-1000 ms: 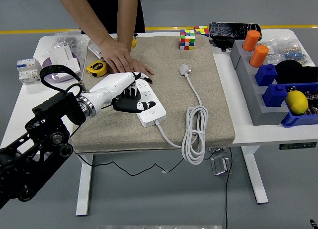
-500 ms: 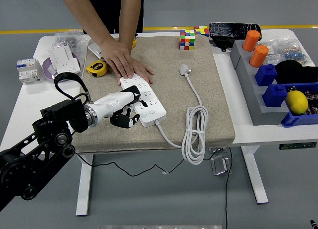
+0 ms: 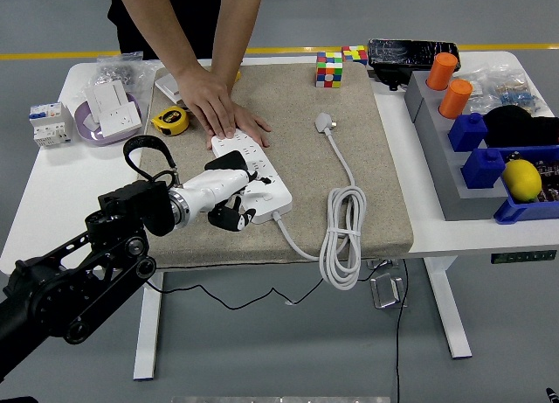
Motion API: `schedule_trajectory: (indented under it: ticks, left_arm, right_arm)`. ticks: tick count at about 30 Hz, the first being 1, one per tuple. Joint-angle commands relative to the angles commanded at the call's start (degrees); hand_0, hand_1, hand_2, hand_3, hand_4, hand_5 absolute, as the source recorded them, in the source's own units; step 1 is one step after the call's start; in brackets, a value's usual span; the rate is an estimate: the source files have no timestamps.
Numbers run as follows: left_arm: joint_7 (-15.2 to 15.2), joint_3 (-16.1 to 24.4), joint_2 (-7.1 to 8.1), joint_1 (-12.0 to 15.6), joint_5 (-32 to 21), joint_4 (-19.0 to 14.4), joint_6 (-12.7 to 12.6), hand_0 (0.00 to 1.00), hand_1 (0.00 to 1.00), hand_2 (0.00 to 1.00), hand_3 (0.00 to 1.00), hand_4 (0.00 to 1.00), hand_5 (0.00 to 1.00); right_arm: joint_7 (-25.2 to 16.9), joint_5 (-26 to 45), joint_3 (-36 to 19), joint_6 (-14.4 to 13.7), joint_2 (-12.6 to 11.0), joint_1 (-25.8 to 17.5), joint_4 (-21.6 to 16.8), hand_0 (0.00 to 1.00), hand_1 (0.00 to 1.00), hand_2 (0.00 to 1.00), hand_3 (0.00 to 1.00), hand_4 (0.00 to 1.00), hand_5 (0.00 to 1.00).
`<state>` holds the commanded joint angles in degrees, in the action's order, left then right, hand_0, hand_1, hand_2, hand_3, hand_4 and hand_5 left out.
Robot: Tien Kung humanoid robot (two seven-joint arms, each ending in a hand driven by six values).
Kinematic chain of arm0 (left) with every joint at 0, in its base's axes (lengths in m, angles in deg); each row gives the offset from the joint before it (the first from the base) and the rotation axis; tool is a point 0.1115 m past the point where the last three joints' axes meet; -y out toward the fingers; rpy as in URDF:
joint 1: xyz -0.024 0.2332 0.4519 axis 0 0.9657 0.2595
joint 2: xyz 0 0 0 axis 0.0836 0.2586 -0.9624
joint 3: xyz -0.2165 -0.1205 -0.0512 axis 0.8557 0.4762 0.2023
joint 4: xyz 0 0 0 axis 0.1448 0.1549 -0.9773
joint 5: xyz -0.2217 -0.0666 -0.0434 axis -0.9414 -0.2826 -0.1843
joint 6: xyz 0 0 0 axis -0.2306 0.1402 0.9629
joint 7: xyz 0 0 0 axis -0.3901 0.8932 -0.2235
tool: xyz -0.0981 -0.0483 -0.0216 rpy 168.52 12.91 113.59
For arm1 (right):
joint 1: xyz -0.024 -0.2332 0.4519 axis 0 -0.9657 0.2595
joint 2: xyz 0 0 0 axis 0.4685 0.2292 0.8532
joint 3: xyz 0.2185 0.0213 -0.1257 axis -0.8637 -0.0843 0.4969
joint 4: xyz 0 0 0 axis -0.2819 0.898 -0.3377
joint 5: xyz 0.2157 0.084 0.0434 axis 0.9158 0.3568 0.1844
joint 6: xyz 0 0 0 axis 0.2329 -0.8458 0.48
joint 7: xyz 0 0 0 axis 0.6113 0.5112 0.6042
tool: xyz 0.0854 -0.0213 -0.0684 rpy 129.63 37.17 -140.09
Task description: Pick up the plug,place it near the board,insert it into the board,press the button
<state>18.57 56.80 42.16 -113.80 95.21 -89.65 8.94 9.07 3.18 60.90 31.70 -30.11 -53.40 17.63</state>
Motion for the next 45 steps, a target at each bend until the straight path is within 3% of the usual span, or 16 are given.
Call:
schedule_trajectory:
  ticks: [14,45]
  left_arm:
    - [-1.7,-3.7,0.09,-1.8,0.3,4.8,-2.2,0.097,0.036,0.166,0.933,0.519,0.023]
    - [-2.4,-5.3,-0.47,-2.6,2.2,7.9,-2.5,0.097,0.037,0.165,0.917,0.530,0.002]
  right_arm:
    - [0.0,0.0,-0.2,0.0,0.0,0.2,0.0,0.952,0.844,0.782,0.795,0.998,0.998]
    - [-0.1,0.1,-0.3,0.0,0.1,0.4,0.0,0.955,0.846,0.782,0.795,0.998,0.998]
